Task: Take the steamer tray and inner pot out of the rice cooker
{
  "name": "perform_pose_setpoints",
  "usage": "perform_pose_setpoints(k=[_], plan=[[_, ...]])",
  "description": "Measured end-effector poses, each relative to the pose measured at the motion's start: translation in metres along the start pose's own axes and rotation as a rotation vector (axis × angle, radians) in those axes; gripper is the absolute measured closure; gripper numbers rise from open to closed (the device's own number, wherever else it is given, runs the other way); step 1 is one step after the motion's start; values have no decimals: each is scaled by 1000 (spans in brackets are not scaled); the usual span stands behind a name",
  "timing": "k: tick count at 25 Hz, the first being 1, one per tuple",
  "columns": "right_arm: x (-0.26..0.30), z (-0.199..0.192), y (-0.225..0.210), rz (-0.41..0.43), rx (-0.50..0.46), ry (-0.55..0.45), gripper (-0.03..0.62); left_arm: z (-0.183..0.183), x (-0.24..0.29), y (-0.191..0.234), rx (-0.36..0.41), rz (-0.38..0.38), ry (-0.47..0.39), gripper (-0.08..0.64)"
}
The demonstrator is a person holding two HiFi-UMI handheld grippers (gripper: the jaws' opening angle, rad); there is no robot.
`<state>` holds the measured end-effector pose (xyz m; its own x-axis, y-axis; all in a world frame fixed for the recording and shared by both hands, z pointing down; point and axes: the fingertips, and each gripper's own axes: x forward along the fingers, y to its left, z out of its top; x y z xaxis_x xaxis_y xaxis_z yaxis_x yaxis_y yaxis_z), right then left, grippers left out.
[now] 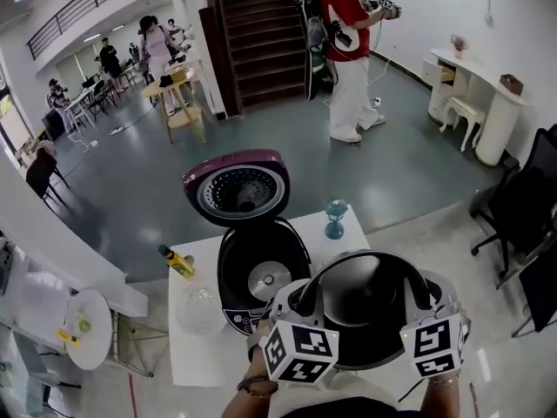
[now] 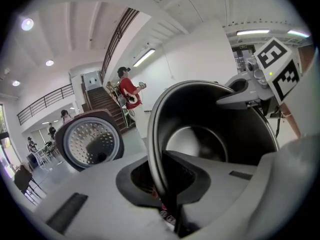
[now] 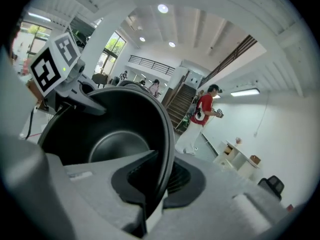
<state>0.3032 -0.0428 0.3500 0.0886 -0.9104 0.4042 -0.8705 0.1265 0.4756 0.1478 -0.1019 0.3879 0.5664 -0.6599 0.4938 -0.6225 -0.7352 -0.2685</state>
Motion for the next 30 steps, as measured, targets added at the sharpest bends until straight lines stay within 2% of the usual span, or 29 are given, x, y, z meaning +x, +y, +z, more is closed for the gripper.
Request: perform_pose_setpoints(k=[3, 7, 12, 15, 20, 24, 30], plan=[[2, -50, -11, 39, 14, 79, 577, -13, 25, -44, -7, -37, 63, 540], [15, -121, -7, 136, 54, 194, 575, -49, 58, -95, -39, -90, 176, 540], [54, -177, 21, 278, 31, 288, 574, -105, 91, -120, -109, -109, 323, 538], [75, -199, 40, 357, 36, 321, 572, -133, 105, -124, -124, -116, 399, 537], [100, -232, 56, 438, 37, 383, 571, -166, 130, -137, -173, -145, 481, 537], [118, -249, 62, 490, 24, 420, 571, -182, 147, -146, -213, -170, 523, 537], [142, -261, 68, 549, 31, 446, 569, -193, 167, -143, -232, -181, 570, 537]])
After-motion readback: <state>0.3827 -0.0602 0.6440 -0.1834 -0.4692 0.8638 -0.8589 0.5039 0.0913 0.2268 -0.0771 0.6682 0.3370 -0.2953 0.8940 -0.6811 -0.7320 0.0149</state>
